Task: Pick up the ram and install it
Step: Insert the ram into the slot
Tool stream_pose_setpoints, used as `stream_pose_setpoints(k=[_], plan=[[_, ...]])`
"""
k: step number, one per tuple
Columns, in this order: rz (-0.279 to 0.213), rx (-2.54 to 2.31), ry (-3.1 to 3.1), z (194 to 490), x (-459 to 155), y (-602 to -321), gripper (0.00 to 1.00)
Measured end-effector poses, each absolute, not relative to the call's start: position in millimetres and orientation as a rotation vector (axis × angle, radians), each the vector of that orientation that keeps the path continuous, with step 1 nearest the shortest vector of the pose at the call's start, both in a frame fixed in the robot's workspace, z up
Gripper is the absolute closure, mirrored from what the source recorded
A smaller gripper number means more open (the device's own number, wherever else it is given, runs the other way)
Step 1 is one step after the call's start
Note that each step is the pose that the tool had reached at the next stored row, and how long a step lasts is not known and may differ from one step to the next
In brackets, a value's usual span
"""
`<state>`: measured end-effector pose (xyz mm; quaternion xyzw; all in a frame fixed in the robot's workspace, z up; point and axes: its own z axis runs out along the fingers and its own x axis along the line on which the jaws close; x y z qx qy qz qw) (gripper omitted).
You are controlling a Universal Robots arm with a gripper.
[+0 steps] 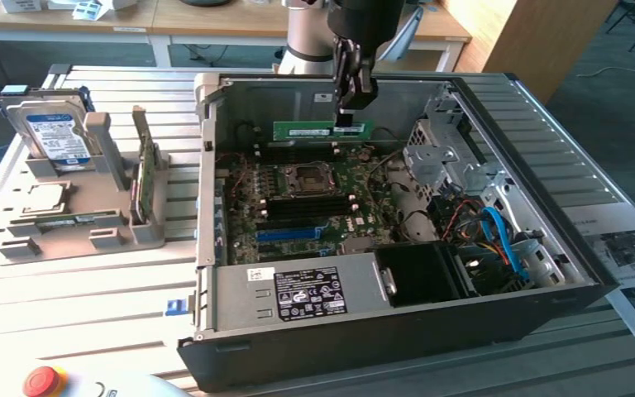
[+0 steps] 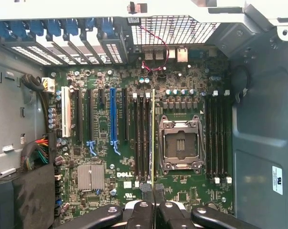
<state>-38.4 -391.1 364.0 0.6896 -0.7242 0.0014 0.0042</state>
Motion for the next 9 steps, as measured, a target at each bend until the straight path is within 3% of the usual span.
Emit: stream_pose_setpoints(k=[9], plan=[[0.021, 2.167, -2.276, 359.6, -38.5, -391.1, 0.88]])
